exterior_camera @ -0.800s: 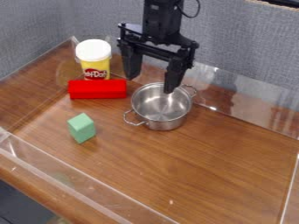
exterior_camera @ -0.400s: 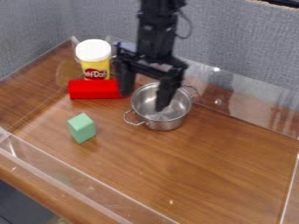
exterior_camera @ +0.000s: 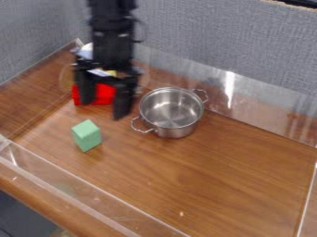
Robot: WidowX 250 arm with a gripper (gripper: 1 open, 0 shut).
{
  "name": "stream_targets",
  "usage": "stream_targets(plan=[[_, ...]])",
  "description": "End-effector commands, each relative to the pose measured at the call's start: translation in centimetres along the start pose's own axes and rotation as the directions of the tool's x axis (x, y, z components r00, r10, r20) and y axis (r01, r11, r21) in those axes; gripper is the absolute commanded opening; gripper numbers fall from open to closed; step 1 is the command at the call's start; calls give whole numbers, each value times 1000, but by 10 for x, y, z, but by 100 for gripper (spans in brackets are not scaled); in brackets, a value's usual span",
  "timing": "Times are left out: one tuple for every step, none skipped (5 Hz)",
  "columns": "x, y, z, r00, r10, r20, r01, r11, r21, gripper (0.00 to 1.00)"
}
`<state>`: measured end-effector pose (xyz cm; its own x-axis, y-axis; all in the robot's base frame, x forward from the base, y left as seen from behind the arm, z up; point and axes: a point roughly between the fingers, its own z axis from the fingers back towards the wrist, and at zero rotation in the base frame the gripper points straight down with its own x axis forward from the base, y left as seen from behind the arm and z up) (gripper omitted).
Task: Put green object to the right side of the table
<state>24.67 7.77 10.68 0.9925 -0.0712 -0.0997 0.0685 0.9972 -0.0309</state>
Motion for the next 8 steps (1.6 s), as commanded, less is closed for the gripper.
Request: stream_targets(plan=[[-9,28,6,998,-1,63,-1,1000,29,100],[-11,44,-7,997,-14,71,12,999,35,100],[-7,46,-16,997,-24,67,22,999,32,100],[-4,45,-25,997,-41,64,40,999,28,100],[0,43,-35,996,-65,67,63,998,29,100],[4,41,-44,993,-92,71,90,996,27,100],[7,38,-52,990,-116,81,114,993,26,100],[10,37,-58,989,-122,87,121,993,16,100]])
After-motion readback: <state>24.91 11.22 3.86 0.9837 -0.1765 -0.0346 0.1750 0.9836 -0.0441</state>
